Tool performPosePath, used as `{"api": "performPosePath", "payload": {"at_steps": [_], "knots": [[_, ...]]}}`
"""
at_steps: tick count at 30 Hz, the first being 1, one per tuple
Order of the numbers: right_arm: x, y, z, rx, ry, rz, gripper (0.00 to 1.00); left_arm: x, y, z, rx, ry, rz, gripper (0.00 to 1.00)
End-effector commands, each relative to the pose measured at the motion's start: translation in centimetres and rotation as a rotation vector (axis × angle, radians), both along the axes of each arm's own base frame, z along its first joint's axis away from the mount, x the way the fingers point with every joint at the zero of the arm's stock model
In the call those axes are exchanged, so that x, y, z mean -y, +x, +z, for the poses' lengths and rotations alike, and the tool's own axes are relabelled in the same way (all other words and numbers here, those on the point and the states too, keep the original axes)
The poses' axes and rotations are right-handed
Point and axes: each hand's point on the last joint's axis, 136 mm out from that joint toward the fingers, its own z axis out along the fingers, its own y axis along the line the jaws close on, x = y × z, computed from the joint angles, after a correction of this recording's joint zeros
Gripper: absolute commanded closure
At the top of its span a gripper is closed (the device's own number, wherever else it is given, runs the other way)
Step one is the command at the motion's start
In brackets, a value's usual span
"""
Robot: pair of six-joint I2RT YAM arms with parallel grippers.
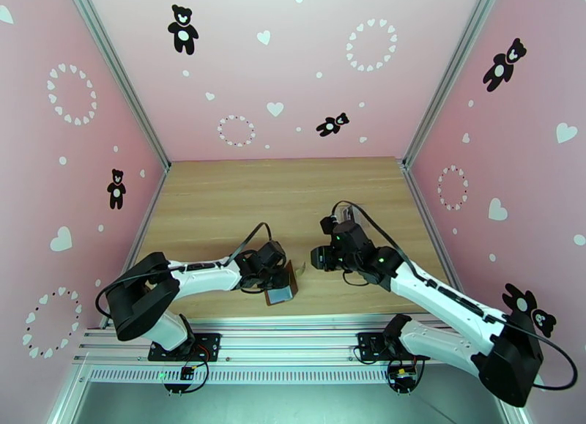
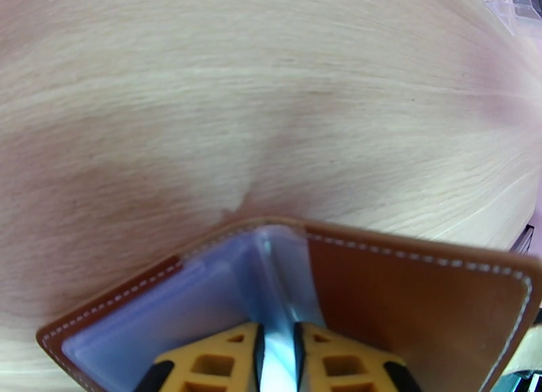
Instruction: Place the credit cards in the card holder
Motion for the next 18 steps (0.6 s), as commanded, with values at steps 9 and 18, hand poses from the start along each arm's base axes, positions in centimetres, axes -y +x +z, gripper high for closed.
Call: {"api": "performPosePath", "payload": {"at_steps": [9, 18], "knots": [[-6.4, -4.9, -0.7, -0.132, 0.092, 0.230, 0.94, -1.7, -1.0, -2.3, -0.041, 0.128, -0.003, 0.78], [-5.8, -5.0, -7.0, -0.237, -0.023, 0.192, 0.95, -1.7, -1.0, -1.6, -0.023, 0.114, -0.003, 0.78]]}}
